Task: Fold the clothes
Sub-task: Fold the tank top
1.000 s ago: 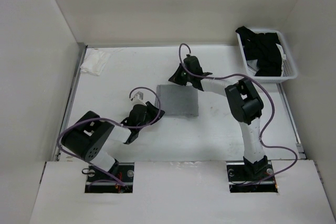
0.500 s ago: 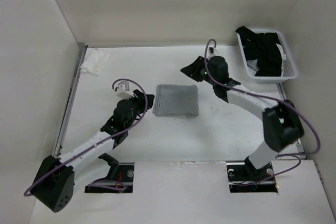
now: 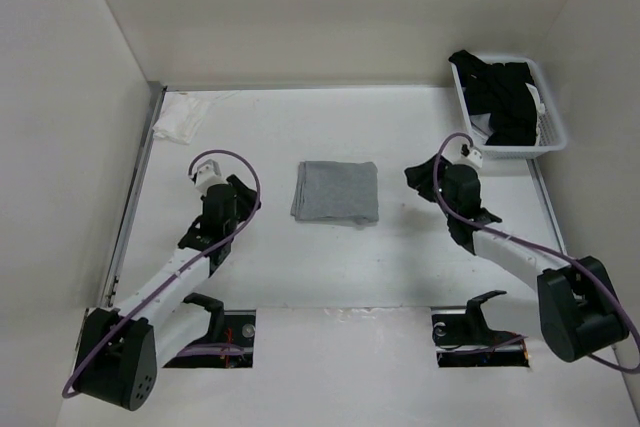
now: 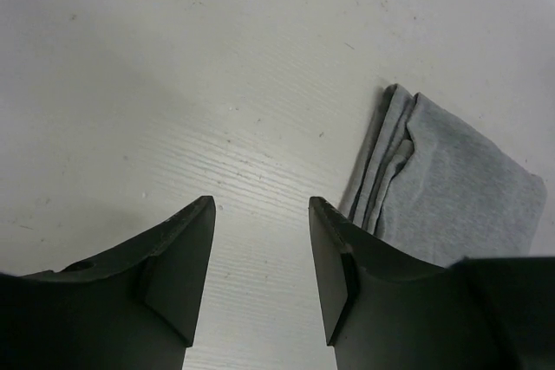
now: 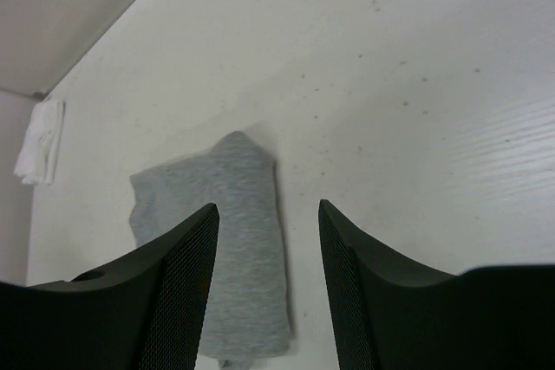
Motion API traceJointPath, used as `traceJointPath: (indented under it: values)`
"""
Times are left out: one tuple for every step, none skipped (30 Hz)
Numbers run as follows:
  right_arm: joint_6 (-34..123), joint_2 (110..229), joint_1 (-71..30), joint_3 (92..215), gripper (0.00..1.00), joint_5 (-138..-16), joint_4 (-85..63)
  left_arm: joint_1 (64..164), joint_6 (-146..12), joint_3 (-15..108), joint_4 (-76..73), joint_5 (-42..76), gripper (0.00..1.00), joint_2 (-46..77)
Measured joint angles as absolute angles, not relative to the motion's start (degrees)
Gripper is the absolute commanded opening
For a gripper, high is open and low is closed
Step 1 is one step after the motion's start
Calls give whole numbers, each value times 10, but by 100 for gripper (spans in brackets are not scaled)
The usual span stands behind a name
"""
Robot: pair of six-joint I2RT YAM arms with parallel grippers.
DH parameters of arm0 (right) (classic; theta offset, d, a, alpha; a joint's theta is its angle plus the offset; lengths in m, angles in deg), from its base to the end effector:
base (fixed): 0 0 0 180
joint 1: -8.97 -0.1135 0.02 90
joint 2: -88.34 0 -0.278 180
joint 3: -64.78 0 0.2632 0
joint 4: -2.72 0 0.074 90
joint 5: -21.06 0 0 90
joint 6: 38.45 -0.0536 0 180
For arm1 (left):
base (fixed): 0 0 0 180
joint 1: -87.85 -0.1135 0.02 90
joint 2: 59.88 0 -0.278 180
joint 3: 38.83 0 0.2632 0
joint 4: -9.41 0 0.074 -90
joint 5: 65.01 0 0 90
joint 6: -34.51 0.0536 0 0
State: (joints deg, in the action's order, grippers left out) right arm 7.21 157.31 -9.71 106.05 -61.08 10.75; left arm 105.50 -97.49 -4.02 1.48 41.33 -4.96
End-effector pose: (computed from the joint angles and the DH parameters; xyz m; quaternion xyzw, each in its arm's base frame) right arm 0.2609 0.0805 0.2079 0.2196 0.7864 0.2525 0.5191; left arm 0.2124 -0.0518 0.1915 -0.2505 0.8141 -0.1477 0.5026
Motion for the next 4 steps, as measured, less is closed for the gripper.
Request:
traceJointPath:
  values:
    - [72,1572,-92,1057,55,-607,109,1055,-974,-40,14,414,44,-50]
    - [72,1572,-87,1055,55,-605,111,1055,-974,-40,14,414,44,-50]
    - [72,1572,-81,1054,55,-604,112,1055,-973,-40,14,414,44,-49]
    - [72,1572,-78,1053,55,-603,115,1055,-972,-40,14,414,45,-48]
